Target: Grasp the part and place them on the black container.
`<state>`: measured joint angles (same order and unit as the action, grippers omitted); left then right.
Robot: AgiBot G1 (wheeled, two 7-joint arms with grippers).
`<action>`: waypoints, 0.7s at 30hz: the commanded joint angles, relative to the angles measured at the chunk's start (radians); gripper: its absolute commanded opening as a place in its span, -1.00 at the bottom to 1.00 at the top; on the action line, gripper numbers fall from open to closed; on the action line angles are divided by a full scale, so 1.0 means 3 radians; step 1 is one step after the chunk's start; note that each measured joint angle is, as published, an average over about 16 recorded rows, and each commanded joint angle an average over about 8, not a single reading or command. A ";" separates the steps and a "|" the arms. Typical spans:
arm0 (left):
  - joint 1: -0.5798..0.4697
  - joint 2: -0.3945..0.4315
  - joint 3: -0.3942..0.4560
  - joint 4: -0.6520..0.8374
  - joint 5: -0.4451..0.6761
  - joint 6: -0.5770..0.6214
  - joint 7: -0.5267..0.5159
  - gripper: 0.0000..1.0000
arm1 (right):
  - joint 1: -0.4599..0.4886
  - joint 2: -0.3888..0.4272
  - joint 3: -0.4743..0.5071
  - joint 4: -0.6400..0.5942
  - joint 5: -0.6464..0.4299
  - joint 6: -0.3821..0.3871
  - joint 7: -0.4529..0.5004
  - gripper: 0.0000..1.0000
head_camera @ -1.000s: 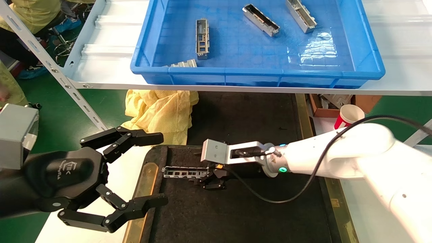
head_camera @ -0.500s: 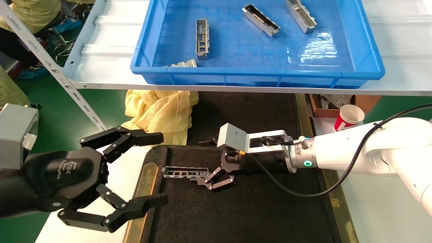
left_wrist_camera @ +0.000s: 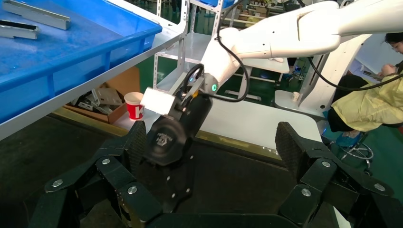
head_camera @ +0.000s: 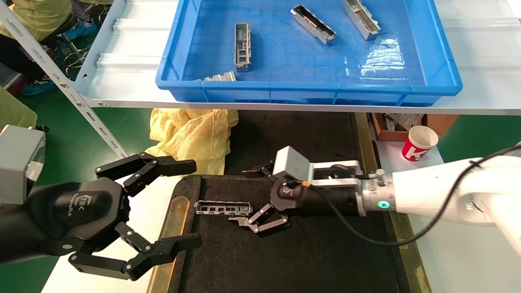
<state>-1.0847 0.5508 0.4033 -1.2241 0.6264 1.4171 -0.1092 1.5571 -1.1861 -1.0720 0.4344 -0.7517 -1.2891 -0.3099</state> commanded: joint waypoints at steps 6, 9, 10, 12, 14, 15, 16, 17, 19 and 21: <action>0.0000 0.0000 0.0000 0.0000 0.0000 0.0000 0.0000 1.00 | -0.0217 0.0259 0.0357 0.0383 0.0010 -0.0093 0.0224 1.00; 0.0000 0.0000 0.0000 0.0000 0.0000 0.0000 0.0000 1.00 | -0.0311 0.0370 0.0510 0.0547 0.0014 -0.0133 0.0320 1.00; 0.0000 0.0000 0.0000 0.0000 0.0000 0.0000 0.0000 1.00 | -0.0342 0.0408 0.0562 0.0602 0.0015 -0.0146 0.0353 1.00; 0.0000 0.0000 0.0000 0.0000 0.0000 0.0000 0.0000 1.00 | -0.0404 0.0481 0.0663 0.0711 0.0018 -0.0173 0.0417 1.00; 0.0000 0.0000 0.0000 0.0000 0.0000 0.0000 0.0000 1.00 | -0.0467 0.0556 0.0767 0.0822 0.0020 -0.0200 0.0481 1.00; 0.0000 0.0000 0.0000 0.0000 0.0000 0.0000 0.0000 1.00 | -0.0497 0.0592 0.0817 0.0876 0.0022 -0.0213 0.0513 1.00; 0.0000 0.0000 0.0000 0.0000 0.0000 0.0000 0.0000 1.00 | -0.0529 0.0630 0.0868 0.0931 0.0023 -0.0226 0.0545 1.00; 0.0000 0.0000 0.0000 0.0000 0.0000 0.0000 0.0000 1.00 | -0.0560 0.0667 0.0920 0.0986 0.0025 -0.0240 0.0578 1.00; 0.0000 0.0000 0.0000 0.0000 0.0000 0.0000 0.0000 1.00 | -0.0622 0.0741 0.1021 0.1095 0.0027 -0.0266 0.0641 1.00; 0.0000 0.0000 0.0000 0.0000 0.0000 0.0000 0.0000 1.00 | -0.0684 0.0815 0.1123 0.1204 0.0030 -0.0293 0.0705 1.00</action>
<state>-1.0847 0.5508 0.4033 -1.2241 0.6264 1.4171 -0.1092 1.3518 -0.9415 -0.7349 0.7960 -0.7427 -1.3770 -0.0982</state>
